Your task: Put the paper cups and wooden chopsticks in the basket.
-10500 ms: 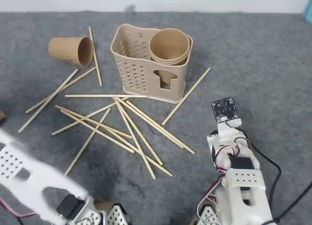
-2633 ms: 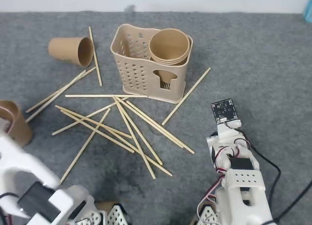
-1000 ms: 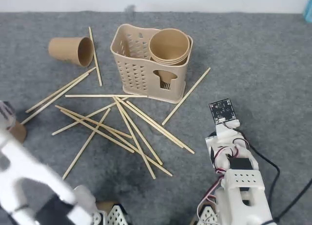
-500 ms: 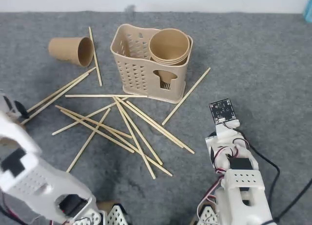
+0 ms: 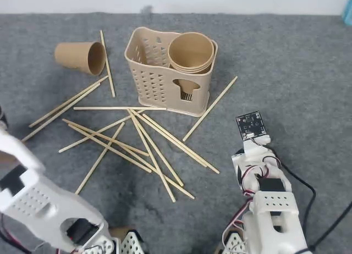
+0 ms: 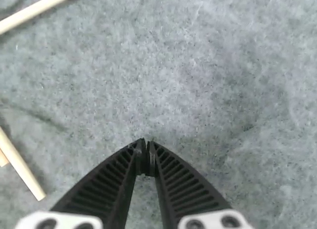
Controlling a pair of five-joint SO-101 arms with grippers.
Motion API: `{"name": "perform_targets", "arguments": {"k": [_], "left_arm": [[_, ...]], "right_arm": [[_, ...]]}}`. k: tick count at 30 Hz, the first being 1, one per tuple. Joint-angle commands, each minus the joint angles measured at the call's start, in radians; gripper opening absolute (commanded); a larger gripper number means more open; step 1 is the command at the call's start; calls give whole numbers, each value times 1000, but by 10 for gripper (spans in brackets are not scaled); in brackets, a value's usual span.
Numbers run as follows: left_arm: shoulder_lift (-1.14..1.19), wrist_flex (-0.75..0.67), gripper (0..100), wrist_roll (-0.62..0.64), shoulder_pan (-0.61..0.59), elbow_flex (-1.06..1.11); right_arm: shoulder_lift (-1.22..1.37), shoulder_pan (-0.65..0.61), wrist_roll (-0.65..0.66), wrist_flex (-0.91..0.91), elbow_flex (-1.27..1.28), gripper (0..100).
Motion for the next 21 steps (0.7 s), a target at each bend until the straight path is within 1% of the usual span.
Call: {"name": "perform_targets", "arguments": {"k": [1, 7, 11, 13, 17, 21], "left_arm": [[-77, 38, 12, -11, -15, -45], [-204, 40, 12, -9, -6, -44], [-321, 41, 12, -3, 57, -16], [-393, 41, 12, 8, 114, 38], [-519, 41, 12, 92, 253, 134], [-572, 41, 12, 172, 422, 147]], "right_arm": [[-25, -1, 15, -25, -9, 9], [-25, -1, 15, -25, -9, 9], [-25, -1, 15, -25, -9, 9], [-25, -1, 15, -25, -9, 9], [-25, -1, 15, -25, -9, 9], [-25, 1, 15, -24, -9, 9]]}}
